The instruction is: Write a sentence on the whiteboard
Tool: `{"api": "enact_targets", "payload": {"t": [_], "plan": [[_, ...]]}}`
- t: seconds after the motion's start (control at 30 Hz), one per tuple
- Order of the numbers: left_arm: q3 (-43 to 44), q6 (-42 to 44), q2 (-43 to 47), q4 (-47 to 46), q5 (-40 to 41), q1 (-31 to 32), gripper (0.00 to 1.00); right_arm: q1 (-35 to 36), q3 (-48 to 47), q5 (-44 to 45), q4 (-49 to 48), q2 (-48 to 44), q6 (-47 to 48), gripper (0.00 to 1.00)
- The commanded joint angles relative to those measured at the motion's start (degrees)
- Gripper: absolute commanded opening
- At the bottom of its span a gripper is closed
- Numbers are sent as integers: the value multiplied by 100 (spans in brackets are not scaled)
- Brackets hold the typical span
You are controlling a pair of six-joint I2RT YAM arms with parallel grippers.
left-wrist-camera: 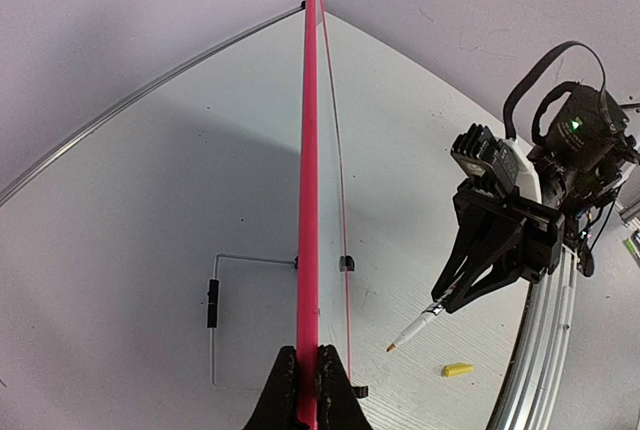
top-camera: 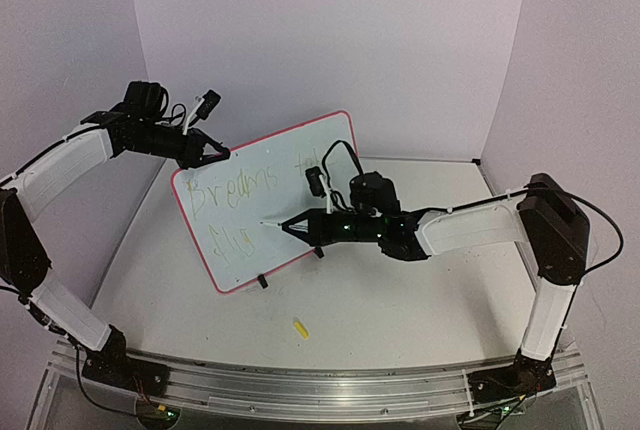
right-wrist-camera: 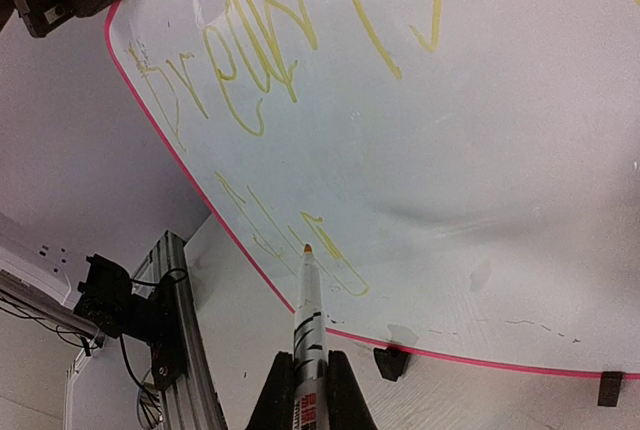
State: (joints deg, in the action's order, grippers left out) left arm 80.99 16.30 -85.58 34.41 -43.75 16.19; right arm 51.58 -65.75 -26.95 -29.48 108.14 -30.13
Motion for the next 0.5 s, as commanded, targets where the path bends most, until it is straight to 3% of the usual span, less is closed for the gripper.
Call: {"api": "enact_targets", "payload": {"t": [0.0, 0.47], "plan": [[-311, 251, -369, 610, -124, 365, 0, -115, -368, -394, 78, 154, 253, 0], [-312, 266, -388, 617, -66, 394, 0, -117, -1024, -372, 470, 569, 577, 0]]}}
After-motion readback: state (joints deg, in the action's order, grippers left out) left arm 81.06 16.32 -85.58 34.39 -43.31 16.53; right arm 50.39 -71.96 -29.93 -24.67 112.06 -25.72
